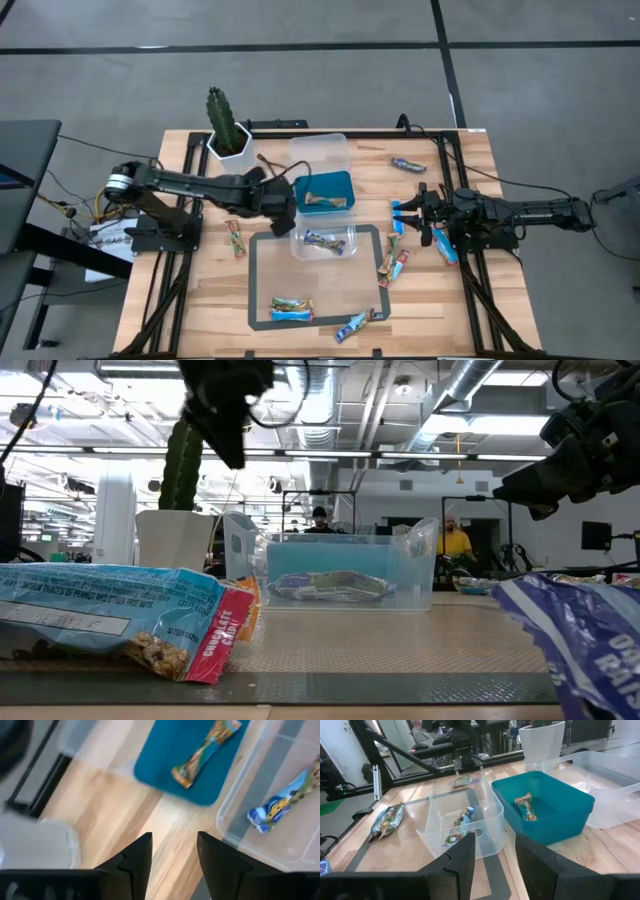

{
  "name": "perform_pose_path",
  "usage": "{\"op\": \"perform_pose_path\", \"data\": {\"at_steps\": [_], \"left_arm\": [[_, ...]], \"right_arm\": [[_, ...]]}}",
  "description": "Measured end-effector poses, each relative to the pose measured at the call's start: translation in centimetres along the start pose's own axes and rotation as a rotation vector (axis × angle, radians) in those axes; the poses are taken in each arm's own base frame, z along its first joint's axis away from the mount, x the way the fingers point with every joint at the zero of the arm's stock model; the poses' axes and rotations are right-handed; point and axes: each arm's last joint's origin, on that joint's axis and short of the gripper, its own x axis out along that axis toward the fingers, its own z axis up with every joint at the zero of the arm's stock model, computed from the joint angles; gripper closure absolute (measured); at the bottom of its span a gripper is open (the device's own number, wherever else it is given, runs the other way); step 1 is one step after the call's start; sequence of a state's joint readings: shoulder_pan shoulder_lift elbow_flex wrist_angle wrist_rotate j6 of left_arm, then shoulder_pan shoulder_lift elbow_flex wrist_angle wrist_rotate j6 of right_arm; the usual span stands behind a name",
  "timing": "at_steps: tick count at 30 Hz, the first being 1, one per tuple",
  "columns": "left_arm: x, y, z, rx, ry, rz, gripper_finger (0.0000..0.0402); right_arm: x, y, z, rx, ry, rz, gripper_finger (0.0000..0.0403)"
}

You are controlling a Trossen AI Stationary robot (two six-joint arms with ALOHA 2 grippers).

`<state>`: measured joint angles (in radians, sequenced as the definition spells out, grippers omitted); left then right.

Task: Pick and place Granola Bars by type
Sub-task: Put the red granola bar into the top transparent bin

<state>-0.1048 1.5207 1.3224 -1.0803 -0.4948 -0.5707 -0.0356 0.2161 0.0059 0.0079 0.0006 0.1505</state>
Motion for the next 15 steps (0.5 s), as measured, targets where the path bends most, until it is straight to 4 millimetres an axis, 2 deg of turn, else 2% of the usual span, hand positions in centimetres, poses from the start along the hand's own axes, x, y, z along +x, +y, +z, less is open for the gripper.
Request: {"op": "perform_pose_path", "data": {"at_steps": [7, 15], "left_arm": [[-3.5, 0.3, -3.3, -0.118, 0.021, 0.099, 0.0251], [-5.9, -0.1, -6.2, -0.24, 0.034, 0.127, 0.0251]], "right_arm": [[0.0, 0.0, 0.0, 0.0, 0.0, 0.0, 0.027], [0.0, 0.0, 0.0, 0.0, -0.001, 0.0, 0.0268]]}}
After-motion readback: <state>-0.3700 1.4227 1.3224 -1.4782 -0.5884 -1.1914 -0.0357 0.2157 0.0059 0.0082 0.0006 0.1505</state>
